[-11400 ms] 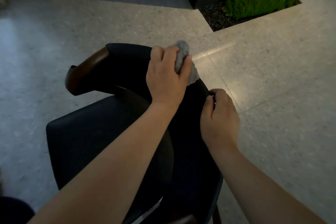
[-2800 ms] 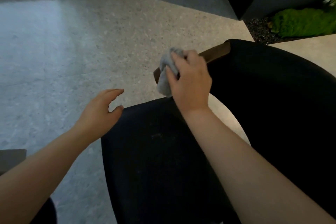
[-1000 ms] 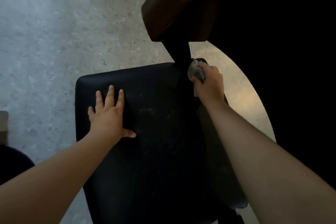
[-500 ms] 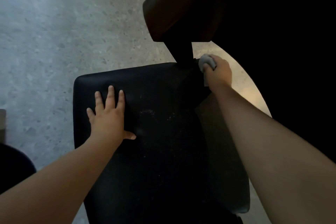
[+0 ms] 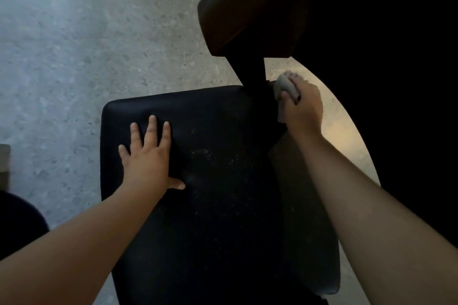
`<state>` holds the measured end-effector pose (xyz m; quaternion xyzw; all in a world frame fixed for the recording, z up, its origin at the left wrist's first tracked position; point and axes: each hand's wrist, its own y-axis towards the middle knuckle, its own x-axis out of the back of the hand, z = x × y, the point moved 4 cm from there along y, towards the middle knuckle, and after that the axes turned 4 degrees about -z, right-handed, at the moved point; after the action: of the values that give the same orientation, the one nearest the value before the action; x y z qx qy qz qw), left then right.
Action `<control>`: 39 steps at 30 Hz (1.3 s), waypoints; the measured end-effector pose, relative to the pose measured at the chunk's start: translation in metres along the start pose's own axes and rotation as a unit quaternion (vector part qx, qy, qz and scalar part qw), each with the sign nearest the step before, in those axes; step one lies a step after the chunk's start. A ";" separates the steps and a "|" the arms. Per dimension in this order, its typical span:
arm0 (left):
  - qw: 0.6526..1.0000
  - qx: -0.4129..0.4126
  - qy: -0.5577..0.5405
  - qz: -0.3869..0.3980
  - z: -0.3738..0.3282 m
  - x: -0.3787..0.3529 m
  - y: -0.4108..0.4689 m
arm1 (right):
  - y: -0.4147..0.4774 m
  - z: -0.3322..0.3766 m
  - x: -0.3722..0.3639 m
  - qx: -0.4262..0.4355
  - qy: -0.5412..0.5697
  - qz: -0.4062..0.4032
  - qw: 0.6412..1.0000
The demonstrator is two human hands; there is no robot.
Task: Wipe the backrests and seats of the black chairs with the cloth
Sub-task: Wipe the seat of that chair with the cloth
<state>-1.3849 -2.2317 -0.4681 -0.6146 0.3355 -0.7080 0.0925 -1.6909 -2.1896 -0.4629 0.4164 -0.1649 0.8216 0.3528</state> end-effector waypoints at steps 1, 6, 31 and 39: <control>1.000 0.000 0.000 0.000 0.000 0.000 0.000 | 0.009 -0.002 -0.009 -0.025 0.008 0.012 1.000; 1.000 -0.001 -0.004 -0.002 0.001 -0.001 0.001 | -0.059 0.025 -0.029 -0.011 0.105 0.129 0.986; 0.997 -0.036 -0.055 -0.041 0.009 -0.003 -0.003 | -0.035 0.060 -0.039 0.029 0.081 0.091 0.992; 0.978 -0.088 -0.156 -0.105 0.041 -0.006 -0.024 | -0.119 0.079 -0.037 0.086 0.142 0.227 0.960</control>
<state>-1.3389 -2.2254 -0.4582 -0.7549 0.3114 -0.5770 0.0141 -1.5458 -2.1675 -0.4480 0.2762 -0.1318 0.9416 0.1400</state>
